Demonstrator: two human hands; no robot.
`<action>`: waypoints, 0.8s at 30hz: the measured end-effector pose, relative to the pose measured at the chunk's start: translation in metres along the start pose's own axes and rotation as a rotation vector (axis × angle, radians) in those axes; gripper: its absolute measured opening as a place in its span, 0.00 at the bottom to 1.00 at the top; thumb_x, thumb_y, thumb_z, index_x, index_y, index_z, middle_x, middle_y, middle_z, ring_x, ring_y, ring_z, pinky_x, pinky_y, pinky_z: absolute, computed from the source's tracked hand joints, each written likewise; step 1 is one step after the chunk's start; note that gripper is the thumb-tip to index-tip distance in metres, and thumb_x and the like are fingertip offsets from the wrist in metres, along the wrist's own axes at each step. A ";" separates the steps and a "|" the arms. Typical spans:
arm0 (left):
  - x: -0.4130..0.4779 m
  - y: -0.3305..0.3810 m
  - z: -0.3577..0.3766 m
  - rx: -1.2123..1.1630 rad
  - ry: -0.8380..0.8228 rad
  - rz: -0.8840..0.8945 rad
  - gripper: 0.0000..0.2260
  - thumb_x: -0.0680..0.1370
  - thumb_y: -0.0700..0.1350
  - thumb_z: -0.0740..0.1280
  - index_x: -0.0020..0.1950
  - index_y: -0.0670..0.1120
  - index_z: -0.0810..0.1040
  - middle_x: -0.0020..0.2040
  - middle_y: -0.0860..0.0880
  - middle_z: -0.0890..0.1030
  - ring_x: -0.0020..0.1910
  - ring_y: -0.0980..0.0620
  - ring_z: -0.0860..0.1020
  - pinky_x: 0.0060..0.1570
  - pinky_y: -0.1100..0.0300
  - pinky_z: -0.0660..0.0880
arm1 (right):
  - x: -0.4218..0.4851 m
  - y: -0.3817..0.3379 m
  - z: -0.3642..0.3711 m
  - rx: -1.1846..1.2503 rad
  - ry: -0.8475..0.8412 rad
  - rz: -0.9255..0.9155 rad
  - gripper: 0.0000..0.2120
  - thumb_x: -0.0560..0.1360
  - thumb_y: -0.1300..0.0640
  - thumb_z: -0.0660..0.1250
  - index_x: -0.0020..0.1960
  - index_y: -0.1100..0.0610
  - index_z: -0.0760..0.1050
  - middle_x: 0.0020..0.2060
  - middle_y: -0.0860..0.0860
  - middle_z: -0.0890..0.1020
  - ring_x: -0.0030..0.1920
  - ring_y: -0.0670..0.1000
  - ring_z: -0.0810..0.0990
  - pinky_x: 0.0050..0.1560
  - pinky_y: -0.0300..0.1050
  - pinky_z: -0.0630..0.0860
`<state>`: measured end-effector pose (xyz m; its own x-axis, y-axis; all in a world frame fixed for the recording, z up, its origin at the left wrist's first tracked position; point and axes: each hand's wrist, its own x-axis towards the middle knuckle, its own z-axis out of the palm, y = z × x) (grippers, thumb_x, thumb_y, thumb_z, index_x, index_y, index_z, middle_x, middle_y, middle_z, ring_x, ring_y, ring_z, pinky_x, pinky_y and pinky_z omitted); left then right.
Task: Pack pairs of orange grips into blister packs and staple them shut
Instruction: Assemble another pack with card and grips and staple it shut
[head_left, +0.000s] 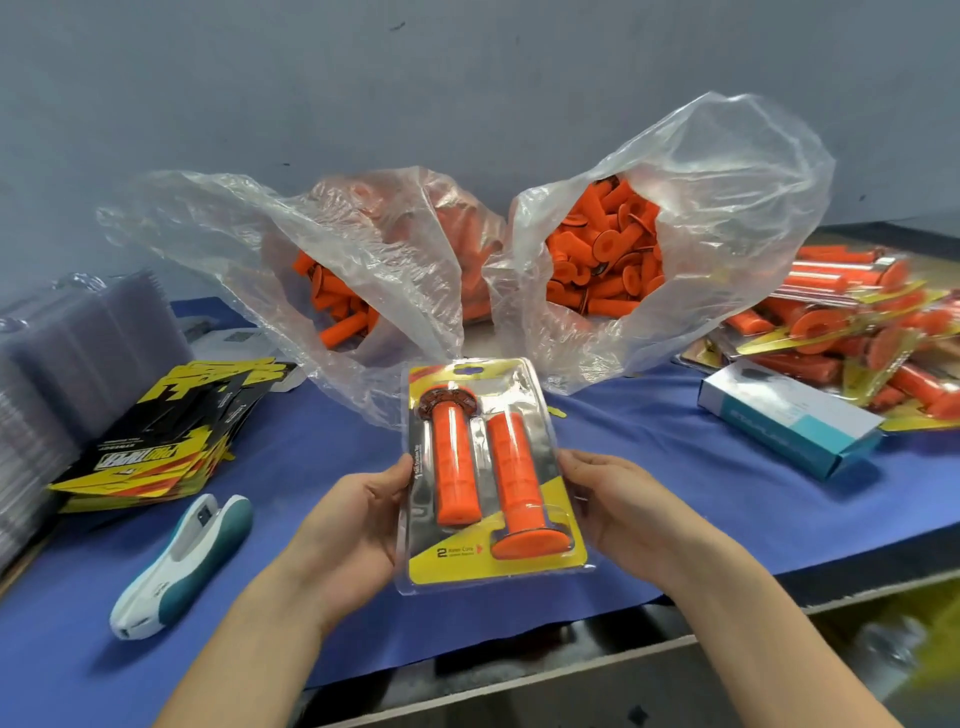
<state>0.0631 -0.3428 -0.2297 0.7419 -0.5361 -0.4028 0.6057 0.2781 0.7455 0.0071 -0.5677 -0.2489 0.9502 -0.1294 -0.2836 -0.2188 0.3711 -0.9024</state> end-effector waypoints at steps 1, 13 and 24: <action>0.000 -0.001 0.000 -0.018 -0.007 -0.016 0.17 0.81 0.48 0.60 0.62 0.39 0.81 0.60 0.38 0.82 0.55 0.39 0.83 0.51 0.44 0.80 | -0.002 0.001 0.000 -0.009 0.002 0.007 0.15 0.83 0.59 0.58 0.58 0.66 0.80 0.55 0.66 0.82 0.50 0.59 0.81 0.55 0.56 0.79; 0.010 -0.021 0.044 0.022 -0.108 0.004 0.19 0.82 0.48 0.57 0.67 0.40 0.76 0.62 0.38 0.80 0.59 0.38 0.80 0.55 0.41 0.79 | -0.040 -0.021 -0.043 -0.007 -0.123 -0.052 0.14 0.78 0.60 0.68 0.61 0.64 0.78 0.52 0.58 0.84 0.47 0.52 0.84 0.50 0.47 0.82; 0.056 -0.063 0.116 0.269 0.003 0.219 0.16 0.82 0.45 0.59 0.57 0.37 0.81 0.52 0.36 0.84 0.48 0.42 0.84 0.39 0.52 0.83 | -0.049 -0.037 -0.099 -0.151 0.332 -0.133 0.17 0.79 0.47 0.66 0.44 0.60 0.82 0.36 0.54 0.84 0.35 0.49 0.82 0.38 0.43 0.78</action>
<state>0.0329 -0.4828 -0.2379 0.8470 -0.4846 -0.2186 0.3344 0.1660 0.9277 -0.0534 -0.6662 -0.2333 0.8543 -0.4673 -0.2276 -0.1520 0.1942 -0.9691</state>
